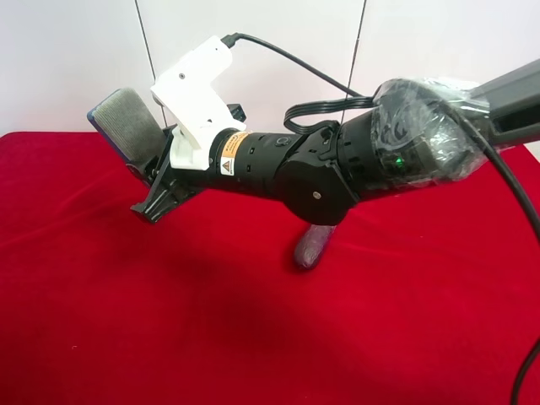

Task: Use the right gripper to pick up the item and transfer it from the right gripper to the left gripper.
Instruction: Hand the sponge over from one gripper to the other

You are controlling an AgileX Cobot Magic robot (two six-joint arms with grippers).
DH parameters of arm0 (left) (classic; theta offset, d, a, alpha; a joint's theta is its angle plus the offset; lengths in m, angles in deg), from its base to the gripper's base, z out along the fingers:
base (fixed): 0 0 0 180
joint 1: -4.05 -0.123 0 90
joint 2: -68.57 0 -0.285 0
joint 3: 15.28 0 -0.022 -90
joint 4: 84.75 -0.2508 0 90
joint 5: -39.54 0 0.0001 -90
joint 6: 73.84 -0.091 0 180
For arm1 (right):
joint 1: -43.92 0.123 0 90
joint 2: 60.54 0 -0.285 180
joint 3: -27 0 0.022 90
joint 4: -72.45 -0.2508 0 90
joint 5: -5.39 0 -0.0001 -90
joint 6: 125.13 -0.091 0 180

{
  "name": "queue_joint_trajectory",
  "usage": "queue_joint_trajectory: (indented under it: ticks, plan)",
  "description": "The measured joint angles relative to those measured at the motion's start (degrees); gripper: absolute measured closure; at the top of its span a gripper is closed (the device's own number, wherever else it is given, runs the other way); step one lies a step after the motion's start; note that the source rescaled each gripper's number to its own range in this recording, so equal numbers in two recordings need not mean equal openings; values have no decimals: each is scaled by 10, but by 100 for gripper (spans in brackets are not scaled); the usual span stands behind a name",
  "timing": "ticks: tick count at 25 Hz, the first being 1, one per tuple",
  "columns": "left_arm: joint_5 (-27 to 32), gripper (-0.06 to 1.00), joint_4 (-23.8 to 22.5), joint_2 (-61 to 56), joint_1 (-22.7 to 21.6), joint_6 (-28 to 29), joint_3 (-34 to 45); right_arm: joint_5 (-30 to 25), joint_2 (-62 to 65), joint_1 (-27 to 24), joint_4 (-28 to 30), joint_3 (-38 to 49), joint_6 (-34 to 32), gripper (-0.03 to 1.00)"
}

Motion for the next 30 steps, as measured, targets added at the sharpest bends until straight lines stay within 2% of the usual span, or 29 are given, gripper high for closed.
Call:
queue_joint_trajectory:
  ticks: [2,4,7,10,13,19,25,30]
  plan:
    - [-30,19,4,31,0,-10,-1,0,0,0,0,0,0,90]
    - [-42,4,4,72,0,-13,-1,0,0,0,0,0,0,90]
    - [-45,-4,4,131,0,-13,-1,0,0,0,0,0,0,90]
    - [-52,-5,5,179,0,-13,-1,0,0,0,0,0,-5,90]
    - [-86,-5,22,212,0,-13,-1,0,0,0,0,0,-9,90]
    - [-196,-5,93,267,0,-13,-1,0,0,0,0,0,-10,90]
    - [-276,-5,160,325,0,-13,-1,0,0,0,0,0,-11,90]
    - [-321,-5,209,393,0,-60,-1,0,0,0,0,0,-11,90]
